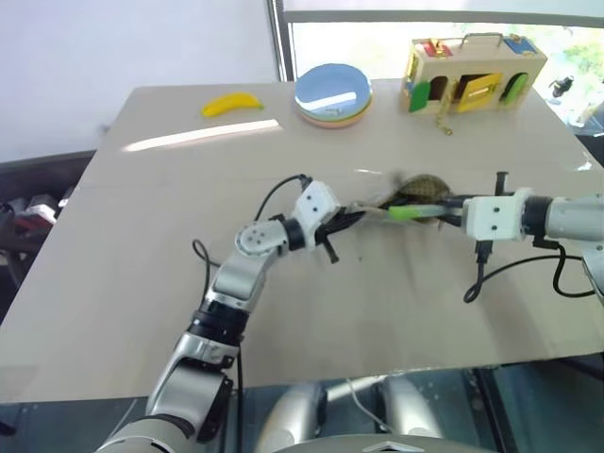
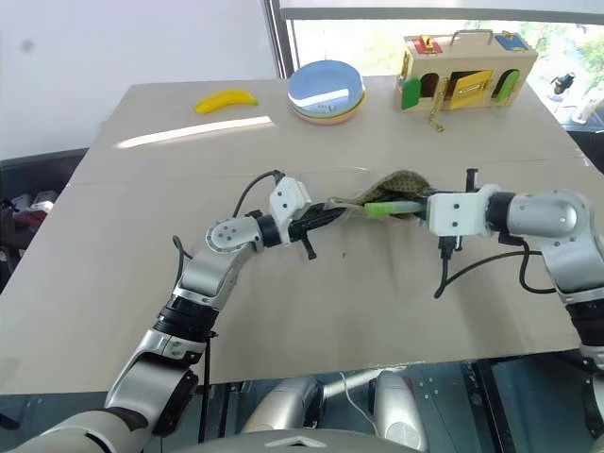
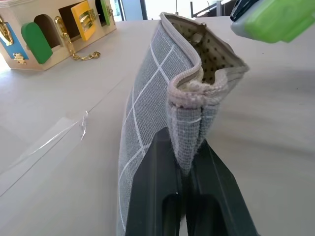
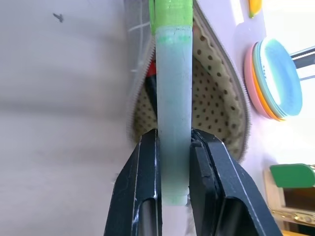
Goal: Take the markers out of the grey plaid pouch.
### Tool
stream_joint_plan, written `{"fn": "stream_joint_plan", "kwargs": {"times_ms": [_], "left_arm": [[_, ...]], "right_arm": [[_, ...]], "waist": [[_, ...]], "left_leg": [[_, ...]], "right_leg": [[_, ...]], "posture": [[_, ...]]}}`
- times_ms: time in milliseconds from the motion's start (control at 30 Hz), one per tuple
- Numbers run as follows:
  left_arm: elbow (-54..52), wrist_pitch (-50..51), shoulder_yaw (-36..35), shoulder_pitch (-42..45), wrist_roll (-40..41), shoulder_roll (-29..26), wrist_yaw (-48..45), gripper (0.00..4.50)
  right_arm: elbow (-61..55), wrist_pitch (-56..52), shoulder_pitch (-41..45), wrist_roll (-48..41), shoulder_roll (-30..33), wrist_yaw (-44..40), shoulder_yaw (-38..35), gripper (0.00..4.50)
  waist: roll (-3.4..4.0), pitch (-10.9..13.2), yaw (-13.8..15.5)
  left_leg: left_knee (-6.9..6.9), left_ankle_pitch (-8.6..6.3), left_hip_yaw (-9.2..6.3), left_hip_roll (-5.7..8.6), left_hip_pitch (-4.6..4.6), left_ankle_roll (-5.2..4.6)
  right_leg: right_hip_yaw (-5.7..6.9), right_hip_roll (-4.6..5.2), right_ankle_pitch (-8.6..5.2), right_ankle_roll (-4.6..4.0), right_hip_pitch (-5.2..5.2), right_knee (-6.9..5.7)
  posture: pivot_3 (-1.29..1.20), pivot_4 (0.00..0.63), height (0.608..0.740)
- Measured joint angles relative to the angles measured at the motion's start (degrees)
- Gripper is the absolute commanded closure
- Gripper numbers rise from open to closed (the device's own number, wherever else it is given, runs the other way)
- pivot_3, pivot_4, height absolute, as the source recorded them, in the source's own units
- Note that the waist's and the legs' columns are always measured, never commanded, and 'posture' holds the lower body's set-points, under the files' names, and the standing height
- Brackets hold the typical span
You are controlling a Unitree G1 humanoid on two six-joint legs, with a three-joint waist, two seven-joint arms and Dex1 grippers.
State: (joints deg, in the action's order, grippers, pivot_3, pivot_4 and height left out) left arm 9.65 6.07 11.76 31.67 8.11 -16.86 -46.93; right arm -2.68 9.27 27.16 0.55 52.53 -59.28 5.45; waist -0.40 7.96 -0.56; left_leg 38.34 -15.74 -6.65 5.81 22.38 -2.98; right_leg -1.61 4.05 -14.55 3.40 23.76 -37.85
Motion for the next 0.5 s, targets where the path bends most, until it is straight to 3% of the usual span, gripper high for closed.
{"fn": "stream_joint_plan", "kwargs": {"times_ms": [200, 367, 500], "left_arm": [[0.0, -0.1, 0.0, -0.2, -0.1, -0.1, 0.5, 4.5], [-0.1, 0.3, -0.1, -1.3, 0.0, -0.6, 0.7, 4.5], [-0.6, 1.0, -0.5, -1.8, 0.1, -0.7, 0.9, 4.5]], "right_arm": [[-1.7, -6.3, 0.2, -5.9, -1.0, 1.5, -4.6, 4.24], [7.3, -15.0, -0.1, -4.9, 2.2, 7.1, -10.7, 4.24], [10.3, -21.8, -5.2, -4.8, 3.3, 7.4, -11.2, 4.24]], "waist": [[-0.01, 0.0, 0.2], [-0.01, 0.0, 1.2], [0.02, 0.0, 1.3]], "left_leg": [[0.01, 0.0, -0.02, 0.0, 0.02, 0.0], [0.0, 0.0, -0.02, 0.01, 0.03, 0.0], [-0.02, 0.0, 0.03, 0.0, 0.05, 0.0]], "right_leg": [[-0.01, 0.01, 0.0, 0.0, -0.01, 0.01], [-0.01, 0.01, 0.0, -0.01, 0.0, 0.02], [-0.06, 0.03, 0.0, -0.01, 0.03, 0.02]], "posture": [[0.0, 0.15, 0.74], [0.0, 0.15, 0.74], [0.0, 0.15, 0.74]]}}
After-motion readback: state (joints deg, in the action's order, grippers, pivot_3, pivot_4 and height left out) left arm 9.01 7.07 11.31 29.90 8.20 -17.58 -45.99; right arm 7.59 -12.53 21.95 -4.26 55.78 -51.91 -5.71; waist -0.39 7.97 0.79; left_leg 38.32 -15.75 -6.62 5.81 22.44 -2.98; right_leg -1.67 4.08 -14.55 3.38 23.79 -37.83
